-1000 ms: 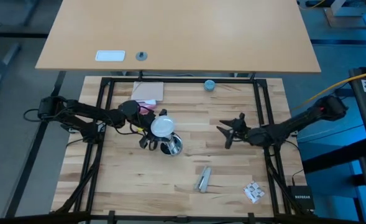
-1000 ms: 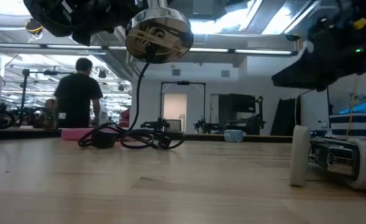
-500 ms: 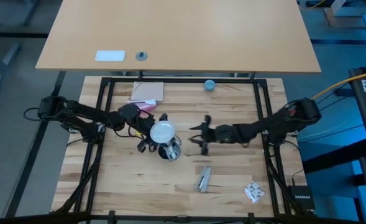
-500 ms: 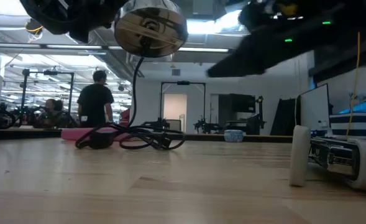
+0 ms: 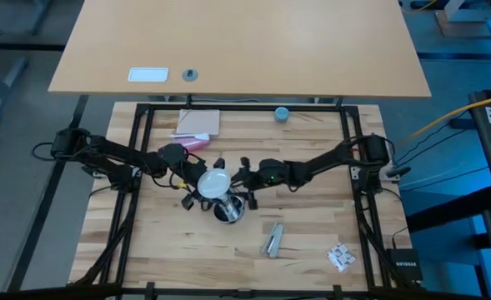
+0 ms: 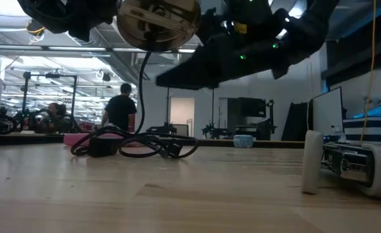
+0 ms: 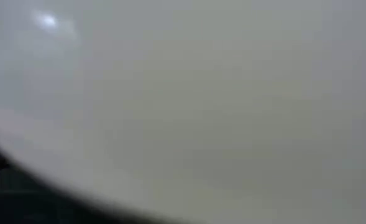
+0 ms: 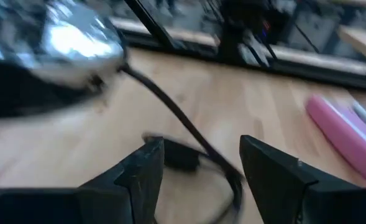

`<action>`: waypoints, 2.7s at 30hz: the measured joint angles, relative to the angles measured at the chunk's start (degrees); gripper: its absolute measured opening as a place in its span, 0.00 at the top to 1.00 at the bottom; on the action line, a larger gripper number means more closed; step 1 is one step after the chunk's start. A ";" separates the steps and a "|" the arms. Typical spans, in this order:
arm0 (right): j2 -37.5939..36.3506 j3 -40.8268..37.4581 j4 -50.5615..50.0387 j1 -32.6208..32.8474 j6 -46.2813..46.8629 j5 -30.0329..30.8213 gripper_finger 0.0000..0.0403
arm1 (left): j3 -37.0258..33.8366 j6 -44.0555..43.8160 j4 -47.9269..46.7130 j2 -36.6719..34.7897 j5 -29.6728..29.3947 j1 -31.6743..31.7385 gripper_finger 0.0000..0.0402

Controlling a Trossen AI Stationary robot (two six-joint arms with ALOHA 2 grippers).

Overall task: Screw lightbulb
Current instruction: Remove the lightbulb from the lamp

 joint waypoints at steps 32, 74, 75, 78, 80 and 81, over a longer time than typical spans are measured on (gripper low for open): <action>10.39 10.16 13.57 0.06 -1.08 -10.18 0.49 | 0.00 2.44 8.81 -0.02 0.02 -2.86 0.61; 2.72 10.05 -18.46 -1.94 -11.52 -8.73 0.98 | 0.02 -1.75 -5.91 -0.07 -0.44 0.50 0.64; 1.83 10.05 -20.91 -2.13 -12.34 -7.85 0.98 | 0.02 -1.69 -6.16 -0.07 -0.54 0.74 0.63; -0.97 10.07 -27.97 -2.44 -15.21 -5.05 0.98 | 0.00 -1.68 -6.38 -0.02 -0.63 1.37 0.63; -2.45 10.16 -32.09 -2.63 -15.91 -3.61 0.98 | 0.00 -1.54 -6.72 -0.02 -0.64 1.81 0.63; -3.01 10.16 -34.02 -2.63 -15.97 -2.91 0.98 | 0.00 -1.55 -7.19 0.00 -0.64 2.08 0.63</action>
